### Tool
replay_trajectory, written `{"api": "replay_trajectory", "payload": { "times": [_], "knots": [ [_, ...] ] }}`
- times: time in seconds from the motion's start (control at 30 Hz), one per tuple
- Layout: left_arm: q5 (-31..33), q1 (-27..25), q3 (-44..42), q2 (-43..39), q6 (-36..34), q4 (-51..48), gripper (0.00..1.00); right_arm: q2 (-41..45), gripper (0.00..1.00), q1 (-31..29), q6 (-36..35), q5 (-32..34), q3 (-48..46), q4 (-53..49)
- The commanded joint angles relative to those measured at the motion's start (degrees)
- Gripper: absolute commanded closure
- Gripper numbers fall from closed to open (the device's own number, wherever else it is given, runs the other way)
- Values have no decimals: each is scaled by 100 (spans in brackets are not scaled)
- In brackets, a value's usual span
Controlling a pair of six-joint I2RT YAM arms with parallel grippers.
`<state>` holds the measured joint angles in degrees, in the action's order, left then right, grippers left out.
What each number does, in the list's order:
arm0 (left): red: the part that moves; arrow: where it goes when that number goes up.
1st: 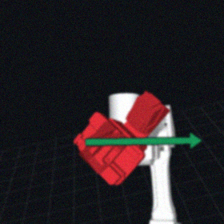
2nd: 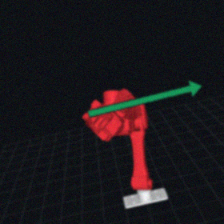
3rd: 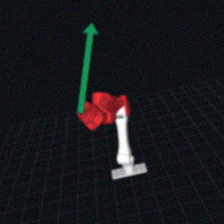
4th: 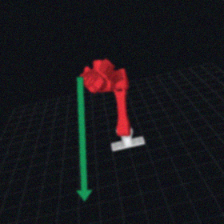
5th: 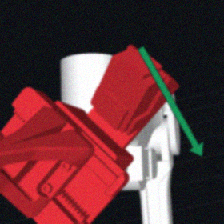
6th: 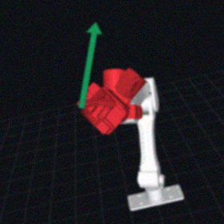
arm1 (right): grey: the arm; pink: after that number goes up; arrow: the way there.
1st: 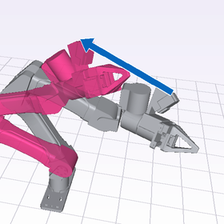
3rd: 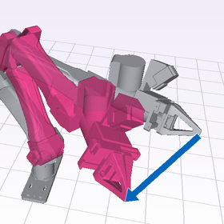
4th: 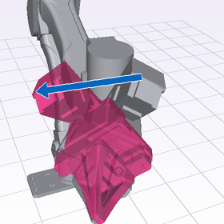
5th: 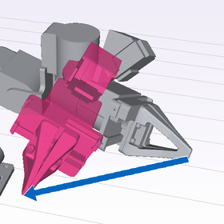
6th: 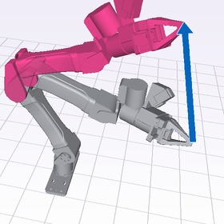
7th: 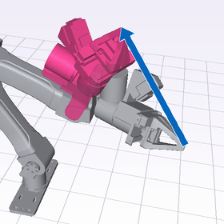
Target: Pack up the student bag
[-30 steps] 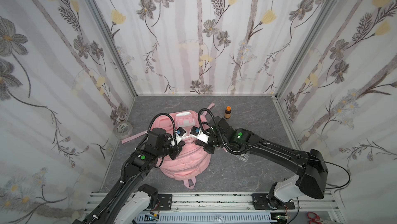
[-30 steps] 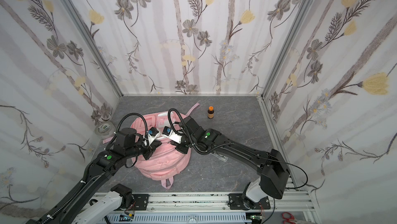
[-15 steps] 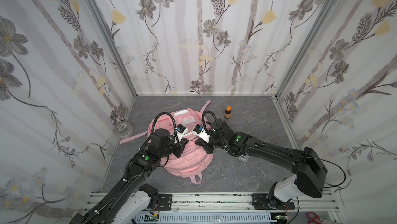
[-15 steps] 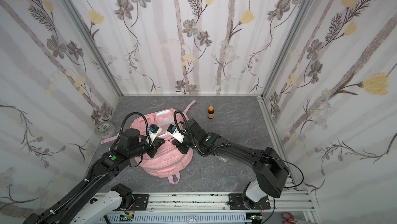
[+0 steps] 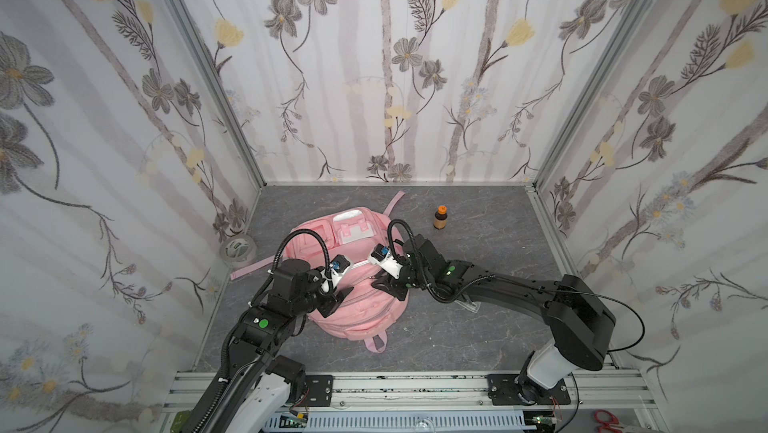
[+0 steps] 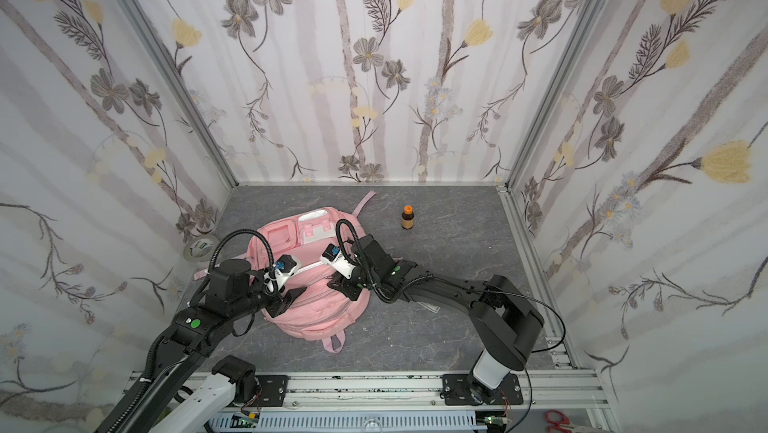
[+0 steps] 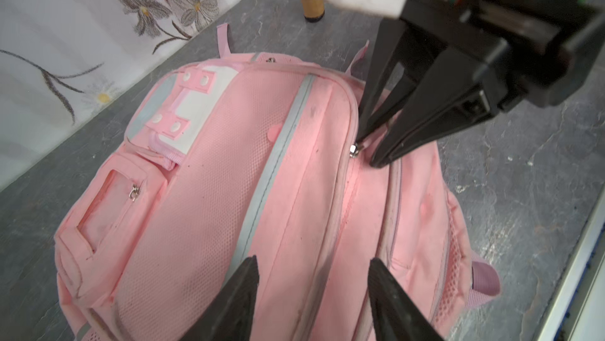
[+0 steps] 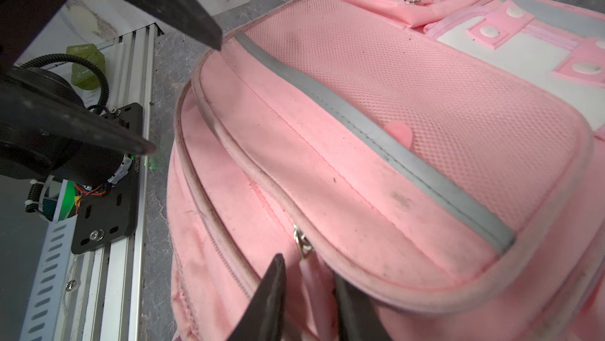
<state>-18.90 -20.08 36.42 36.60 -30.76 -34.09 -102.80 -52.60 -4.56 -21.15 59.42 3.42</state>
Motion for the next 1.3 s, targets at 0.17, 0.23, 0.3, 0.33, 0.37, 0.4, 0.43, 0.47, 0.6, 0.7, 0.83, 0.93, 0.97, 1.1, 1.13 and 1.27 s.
{"api": "replay_trajectory", "payload": {
  "times": [0.17,0.23,0.3,0.33,0.37,0.4,0.43,0.47,0.6,0.7,0.83,0.93,0.97,1.1,1.13,1.27],
  "knots": [
    [175,105,-337,-56,-999,-501,44,227,100,203,16,-10,-173,212],
    [256,126,-409,-24,-1095,-422,49,345,100,304,-15,-75,-224,220],
    [401,138,-473,26,-1119,-209,60,426,100,438,-28,-192,-238,203],
    [484,140,-505,48,-1085,-71,69,459,100,469,-57,-272,-230,183],
    [517,144,-528,64,-1042,64,77,477,100,476,-84,-339,-214,148],
    [543,151,-540,73,-988,177,83,479,100,671,-124,-377,-195,110],
    [563,153,-555,84,-898,335,85,471,100,705,-179,-432,-142,38],
    [556,149,-553,100,-808,446,88,443,100,732,-242,-472,-77,-50],
    [479,150,-512,175,-529,755,100,312,100,742,-473,-502,171,-347],
    [344,156,-440,240,-353,870,100,235,100,741,-524,-548,328,-473],
    [55,143,-351,323,127,1153,100,191,100,604,-486,-572,485,-505],
    [-172,127,-341,420,665,1527,100,133,100,340,-353,-626,610,-430],
    [-248,108,-346,448,766,1621,100,122,100,289,-271,-653,623,-356],
    [211,92,-295,466,382,1512,80,80,100,388,-17,-571,558,-192],
    [407,124,-298,434,88,1389,60,78,100,455,-13,-553,533,-193],
    [327,430,-317,424,-832,838,49,78,100,756,-103,-668,491,-258]
  ]
}}
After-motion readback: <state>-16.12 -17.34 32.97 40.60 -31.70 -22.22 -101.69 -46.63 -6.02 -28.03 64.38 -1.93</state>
